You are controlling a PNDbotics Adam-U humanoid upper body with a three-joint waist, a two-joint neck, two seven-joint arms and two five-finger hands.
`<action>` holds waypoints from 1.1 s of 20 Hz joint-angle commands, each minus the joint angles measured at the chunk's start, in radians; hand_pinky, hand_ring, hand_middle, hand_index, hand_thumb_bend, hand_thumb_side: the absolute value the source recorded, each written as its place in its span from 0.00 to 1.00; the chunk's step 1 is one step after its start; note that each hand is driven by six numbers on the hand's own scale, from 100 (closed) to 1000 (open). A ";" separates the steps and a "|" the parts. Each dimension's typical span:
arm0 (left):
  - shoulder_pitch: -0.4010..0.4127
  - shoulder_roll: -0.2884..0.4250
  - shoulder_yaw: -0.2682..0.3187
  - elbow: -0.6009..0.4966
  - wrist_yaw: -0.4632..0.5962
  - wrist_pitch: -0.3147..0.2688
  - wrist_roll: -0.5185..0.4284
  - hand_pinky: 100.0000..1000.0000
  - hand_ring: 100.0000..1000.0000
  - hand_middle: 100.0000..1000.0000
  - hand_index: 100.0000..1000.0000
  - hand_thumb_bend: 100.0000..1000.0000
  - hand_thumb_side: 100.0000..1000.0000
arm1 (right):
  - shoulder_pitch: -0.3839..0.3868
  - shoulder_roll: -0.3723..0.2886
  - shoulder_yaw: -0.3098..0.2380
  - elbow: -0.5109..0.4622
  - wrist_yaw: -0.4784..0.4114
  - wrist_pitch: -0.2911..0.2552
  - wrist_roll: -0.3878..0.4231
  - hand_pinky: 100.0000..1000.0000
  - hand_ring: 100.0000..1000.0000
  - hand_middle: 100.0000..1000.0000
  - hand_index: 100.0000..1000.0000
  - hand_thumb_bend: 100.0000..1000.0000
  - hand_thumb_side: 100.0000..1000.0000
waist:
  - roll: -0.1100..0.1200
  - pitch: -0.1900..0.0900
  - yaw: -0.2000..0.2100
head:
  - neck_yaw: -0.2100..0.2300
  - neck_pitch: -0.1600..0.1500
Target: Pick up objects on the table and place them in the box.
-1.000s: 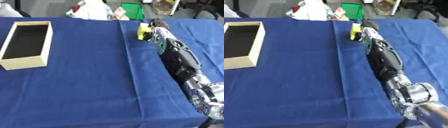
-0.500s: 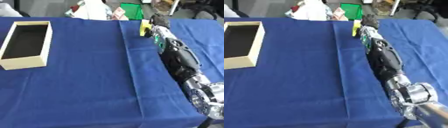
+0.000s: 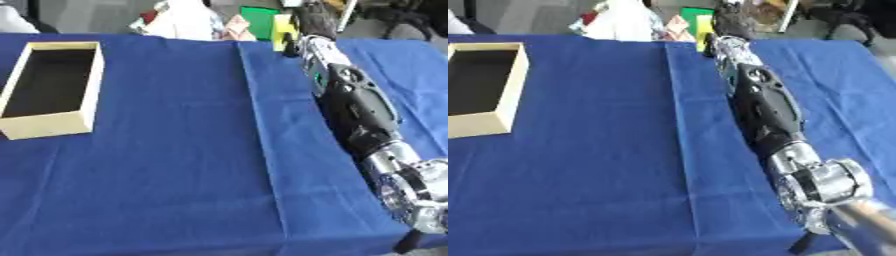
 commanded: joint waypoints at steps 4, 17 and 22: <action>-0.015 0.014 0.000 -0.019 0.004 0.000 -0.002 0.84 0.46 0.30 0.71 0.00 0.05 | -0.058 0.027 0.043 -0.082 0.021 -0.073 0.013 0.76 1.00 0.75 0.48 0.04 0.00 | 0.005 -0.017 0.005 | -0.004 -0.013; -0.030 0.006 -0.011 -0.020 0.015 -0.006 -0.013 0.84 0.46 0.30 0.71 0.00 0.05 | -0.115 0.209 0.179 -0.188 0.048 -0.260 0.079 0.76 1.00 0.73 0.36 0.10 0.00 | 0.012 -0.015 0.041 | -0.019 -0.023; -0.038 0.004 -0.013 -0.022 0.021 -0.009 -0.014 0.84 0.46 0.30 0.71 0.00 0.05 | -0.117 0.271 0.212 -0.224 0.032 -0.314 0.086 0.76 1.00 0.73 0.36 0.08 0.00 | 0.012 -0.012 0.061 | -0.024 -0.029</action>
